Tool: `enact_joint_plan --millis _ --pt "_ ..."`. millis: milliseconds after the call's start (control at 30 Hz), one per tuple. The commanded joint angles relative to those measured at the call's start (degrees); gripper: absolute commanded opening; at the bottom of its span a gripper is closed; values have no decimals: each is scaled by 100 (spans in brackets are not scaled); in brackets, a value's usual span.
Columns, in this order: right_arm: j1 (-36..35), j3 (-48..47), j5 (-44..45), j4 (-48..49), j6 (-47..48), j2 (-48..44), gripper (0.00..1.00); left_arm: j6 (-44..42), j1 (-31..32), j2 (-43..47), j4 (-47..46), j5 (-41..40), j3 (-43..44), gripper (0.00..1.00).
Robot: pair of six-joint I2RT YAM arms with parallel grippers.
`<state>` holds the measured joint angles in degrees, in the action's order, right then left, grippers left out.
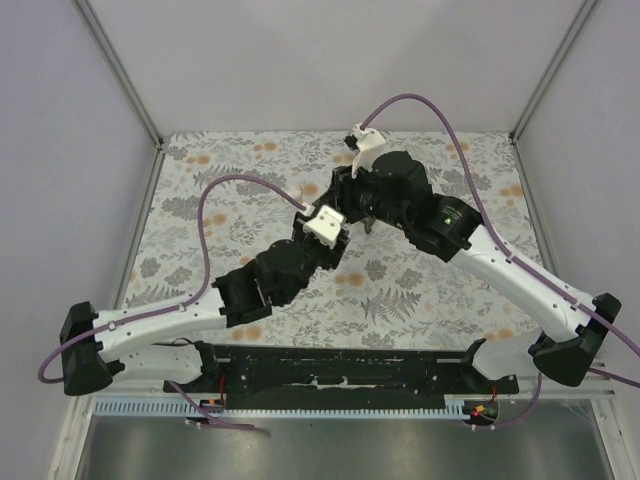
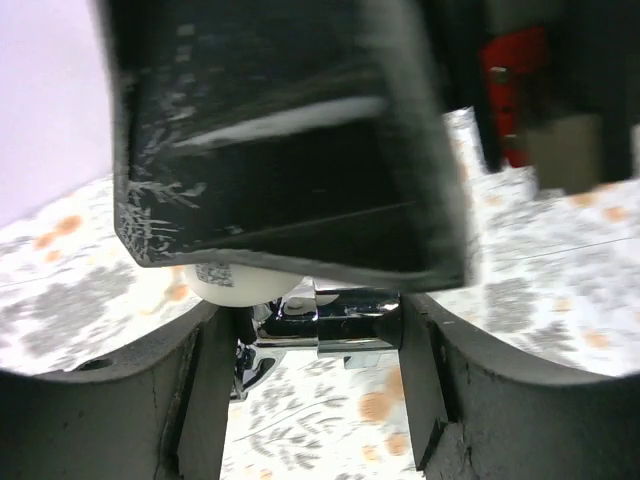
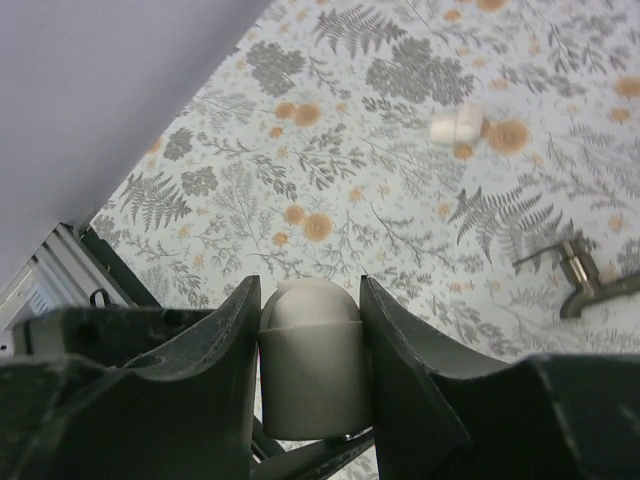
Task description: Install the water faucets
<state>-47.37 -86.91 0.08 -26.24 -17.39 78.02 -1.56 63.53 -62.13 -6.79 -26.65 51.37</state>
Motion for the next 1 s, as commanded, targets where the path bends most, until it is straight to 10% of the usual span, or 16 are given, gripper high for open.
enact_joint_plan --millis 0,133,500,967 --pt "27 209 2093 -189 -599 100 0 -1682 758 -133 -965 -2557 242 29" --pt "201 333 1866 39 -397 -67 0 -1295 723 279 -606 -1556 153 84" --pt "1266 773 -2290 1428 244 -542 0 464 -2140 1256 889 4111 74 86" --pt "1275 368 -4489 2043 8 -156 0 1166 -3452 307 -234 7673 250 85"
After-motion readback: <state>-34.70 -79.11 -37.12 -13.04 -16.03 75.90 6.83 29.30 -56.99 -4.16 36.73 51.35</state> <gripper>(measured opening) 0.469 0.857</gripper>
